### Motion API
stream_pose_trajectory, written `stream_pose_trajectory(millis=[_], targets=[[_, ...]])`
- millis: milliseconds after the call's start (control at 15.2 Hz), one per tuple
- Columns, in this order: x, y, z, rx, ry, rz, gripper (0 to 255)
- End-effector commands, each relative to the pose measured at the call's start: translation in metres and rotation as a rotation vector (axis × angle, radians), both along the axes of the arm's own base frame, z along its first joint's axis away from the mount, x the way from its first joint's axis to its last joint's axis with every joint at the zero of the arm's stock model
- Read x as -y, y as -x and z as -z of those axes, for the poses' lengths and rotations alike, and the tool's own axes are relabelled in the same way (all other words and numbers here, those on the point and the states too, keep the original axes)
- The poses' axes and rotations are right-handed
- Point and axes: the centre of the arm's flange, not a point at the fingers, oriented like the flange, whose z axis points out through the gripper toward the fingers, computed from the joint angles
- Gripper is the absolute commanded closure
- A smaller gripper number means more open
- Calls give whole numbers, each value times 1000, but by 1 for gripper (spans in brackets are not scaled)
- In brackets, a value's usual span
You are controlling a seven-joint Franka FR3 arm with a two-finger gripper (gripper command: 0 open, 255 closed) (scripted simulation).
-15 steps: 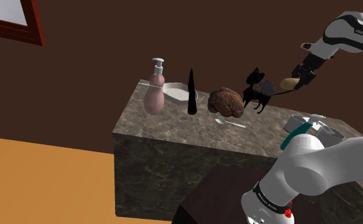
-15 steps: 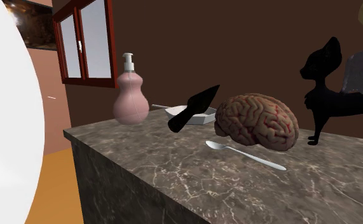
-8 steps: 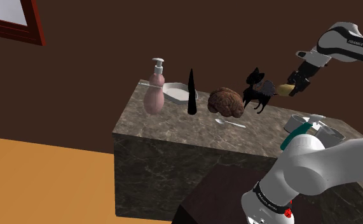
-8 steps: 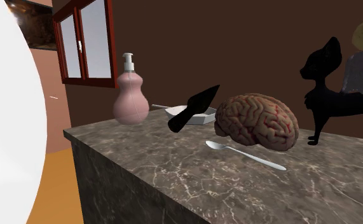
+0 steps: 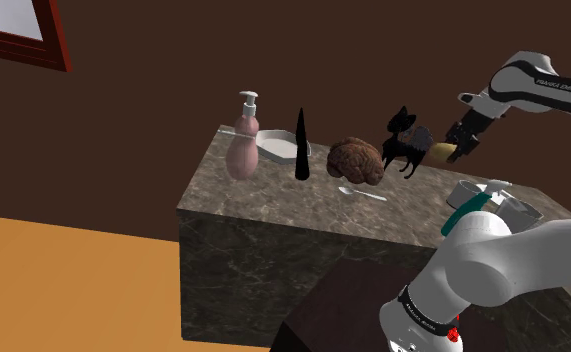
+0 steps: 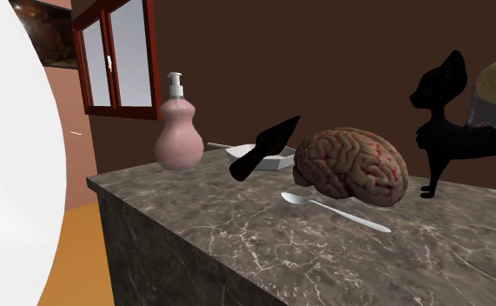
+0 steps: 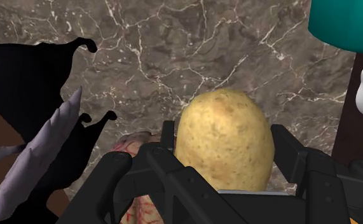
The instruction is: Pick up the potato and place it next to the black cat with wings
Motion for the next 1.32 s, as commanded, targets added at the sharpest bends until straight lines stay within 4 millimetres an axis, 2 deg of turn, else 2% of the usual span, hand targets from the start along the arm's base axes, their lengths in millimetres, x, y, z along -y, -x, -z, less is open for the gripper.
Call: stream_pose_trajectory(millis=[0, 1254], targets=[[0, -1, 11, 0, 0, 0, 255], [0, -1, 112, 0, 0, 0, 255]])
